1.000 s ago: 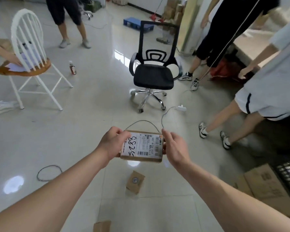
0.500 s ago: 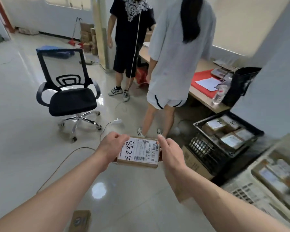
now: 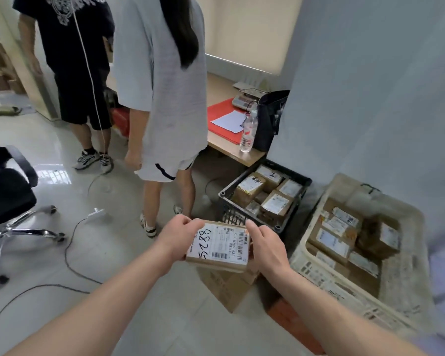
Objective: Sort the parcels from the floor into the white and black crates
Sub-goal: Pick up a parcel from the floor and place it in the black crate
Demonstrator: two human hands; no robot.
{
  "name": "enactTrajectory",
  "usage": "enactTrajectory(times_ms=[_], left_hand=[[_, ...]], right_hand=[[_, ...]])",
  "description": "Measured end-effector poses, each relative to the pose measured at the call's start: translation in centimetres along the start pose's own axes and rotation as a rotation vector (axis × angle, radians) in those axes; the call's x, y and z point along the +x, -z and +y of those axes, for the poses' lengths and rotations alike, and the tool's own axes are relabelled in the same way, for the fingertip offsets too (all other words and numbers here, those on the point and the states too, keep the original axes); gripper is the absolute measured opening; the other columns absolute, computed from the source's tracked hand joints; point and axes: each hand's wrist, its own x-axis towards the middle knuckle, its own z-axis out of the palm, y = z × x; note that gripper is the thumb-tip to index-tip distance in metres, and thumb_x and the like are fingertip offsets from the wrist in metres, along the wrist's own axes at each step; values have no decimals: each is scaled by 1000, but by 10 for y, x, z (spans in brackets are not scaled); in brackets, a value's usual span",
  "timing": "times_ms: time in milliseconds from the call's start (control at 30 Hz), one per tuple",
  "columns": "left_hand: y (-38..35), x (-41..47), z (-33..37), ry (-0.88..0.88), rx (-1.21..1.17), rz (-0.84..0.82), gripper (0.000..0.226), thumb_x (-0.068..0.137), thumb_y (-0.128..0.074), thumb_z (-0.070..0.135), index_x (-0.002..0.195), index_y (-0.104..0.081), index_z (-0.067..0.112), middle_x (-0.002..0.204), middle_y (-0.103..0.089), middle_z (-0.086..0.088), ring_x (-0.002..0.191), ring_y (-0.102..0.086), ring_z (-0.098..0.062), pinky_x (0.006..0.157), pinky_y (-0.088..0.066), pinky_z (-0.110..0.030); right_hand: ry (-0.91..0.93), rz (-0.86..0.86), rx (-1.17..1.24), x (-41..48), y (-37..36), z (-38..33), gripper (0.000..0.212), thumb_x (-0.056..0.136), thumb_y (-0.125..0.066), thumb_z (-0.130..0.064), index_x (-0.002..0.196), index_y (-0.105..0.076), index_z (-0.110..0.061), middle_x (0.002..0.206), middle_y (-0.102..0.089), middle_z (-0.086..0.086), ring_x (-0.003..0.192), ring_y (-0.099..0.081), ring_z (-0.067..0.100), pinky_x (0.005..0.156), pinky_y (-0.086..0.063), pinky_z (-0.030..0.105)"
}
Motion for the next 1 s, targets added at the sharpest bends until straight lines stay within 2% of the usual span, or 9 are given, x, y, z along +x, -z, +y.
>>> enactTrajectory(times_ms=[167,267,333,433,533,667,800,900,1000], left_hand=[[-16,54,27,-43,88,-113,66,52,-54,62,99,-61,17,101,-73,-8,97,-71,-29,88,-57,-57],[-25,83,43,-49,108,-163,66,50,-55,62,100,-61,18,99,-73,-6,95,-71,-28,89,-57,-57],[-34,101,51,-49,119,-189,66,50,-57,62,99,-60,18,101,-73,-9,96,-71,-31,90,-56,-58],[-48,122,69,-41,127,-224,65,51,-58,60,101,-59,17,102,-72,-11,97,-71,-33,88,-57,-59],[-66,144,92,-46,141,-255,47,73,-61,49,106,-58,15,97,-74,-10,89,-74,-29,86,-58,-58],[-95,191,111,-24,145,-270,24,94,-56,37,109,-57,19,98,-75,-9,90,-74,-27,88,-59,-55],[-129,238,126,-3,188,-268,23,96,-54,40,110,-54,21,100,-75,-8,95,-73,-27,90,-58,-56],[-153,269,133,35,230,-264,27,94,-55,43,111,-54,21,98,-76,-8,93,-74,-27,90,-57,-57],[-174,295,135,54,303,-255,44,82,-55,54,113,-55,23,106,-73,-7,98,-71,-28,89,-58,-55]], right_hand=[[-62,92,26,36,19,-9,63,96,-40,-68,86,-60,-9,85,-66,6,81,-63,24,78,-49,42],[-92,143,60,53,23,-13,81,78,-34,-86,88,-64,-11,88,-71,7,84,-68,27,84,-56,52],[-112,167,69,64,27,-9,83,75,-33,-89,87,-64,-13,88,-73,6,84,-70,27,85,-57,56],[-141,199,73,84,38,-10,80,76,-32,-89,85,-65,-16,87,-73,3,83,-71,25,85,-57,55],[-143,220,60,113,51,-12,77,81,-32,-86,88,-67,-18,87,-74,1,82,-71,22,82,-58,52],[-132,241,101,160,67,-10,51,101,-40,-63,95,-62,-18,90,-69,-3,85,-66,16,71,-49,34],[-125,201,112,217,84,3,47,104,-39,-58,101,-62,-17,92,-66,-5,85,-62,12,67,-41,29],[-146,160,113,258,93,17,48,104,-38,-58,111,-64,-18,96,-67,-9,88,-63,7,72,-46,28],[-189,99,107,292,97,34,51,101,-41,-64,114,-62,-19,99,-69,-7,91,-66,10,83,-56,40]])
